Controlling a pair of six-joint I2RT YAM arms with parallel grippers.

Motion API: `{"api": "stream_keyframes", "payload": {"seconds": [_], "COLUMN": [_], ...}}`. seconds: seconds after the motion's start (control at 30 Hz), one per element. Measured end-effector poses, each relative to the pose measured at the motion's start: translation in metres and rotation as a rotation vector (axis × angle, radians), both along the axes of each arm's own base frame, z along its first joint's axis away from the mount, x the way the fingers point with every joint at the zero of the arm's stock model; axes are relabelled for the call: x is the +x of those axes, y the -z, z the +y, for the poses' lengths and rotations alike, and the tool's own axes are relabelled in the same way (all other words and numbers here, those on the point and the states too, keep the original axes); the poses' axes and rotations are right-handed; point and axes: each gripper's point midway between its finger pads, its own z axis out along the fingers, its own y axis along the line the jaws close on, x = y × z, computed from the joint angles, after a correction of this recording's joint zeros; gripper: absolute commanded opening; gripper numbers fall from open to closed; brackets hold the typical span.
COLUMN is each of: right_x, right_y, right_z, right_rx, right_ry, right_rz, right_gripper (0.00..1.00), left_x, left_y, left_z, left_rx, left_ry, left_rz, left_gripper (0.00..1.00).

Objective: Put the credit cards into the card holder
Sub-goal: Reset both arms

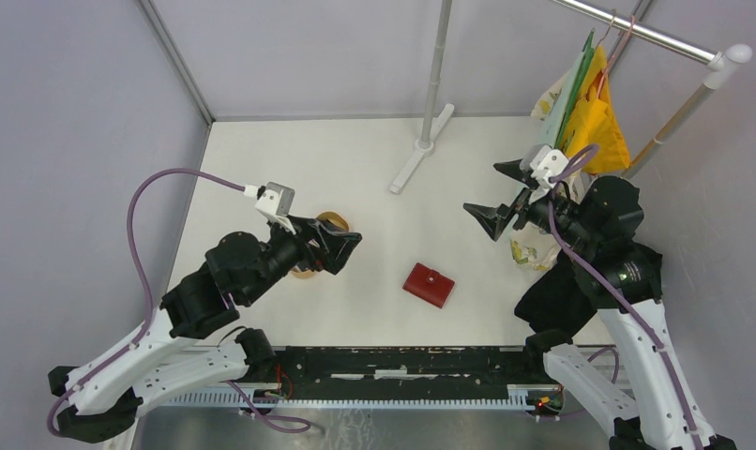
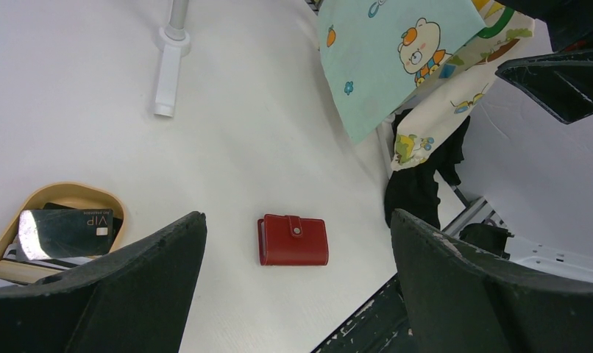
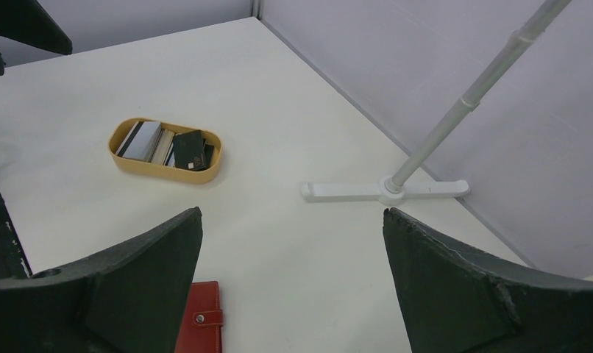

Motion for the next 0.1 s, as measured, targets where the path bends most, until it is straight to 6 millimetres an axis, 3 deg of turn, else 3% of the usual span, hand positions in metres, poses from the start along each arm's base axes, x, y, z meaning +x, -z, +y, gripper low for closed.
{"api": "stream_keyframes", "payload": {"seconds": [0.1], "right_x": [0.0001], "right_y": [0.0001], "right_z": [0.0], "right_rx": [0.0], "right_ry": [0.0], "right_rz": [0.0], "right_gripper": [0.98], "left_x": [0.0001], "left_y": [0.0], "left_z": [0.0001], "left_rx": [0.0], "left_ry": [0.0], "left_rz": [0.0], "left_gripper": [1.0]}}
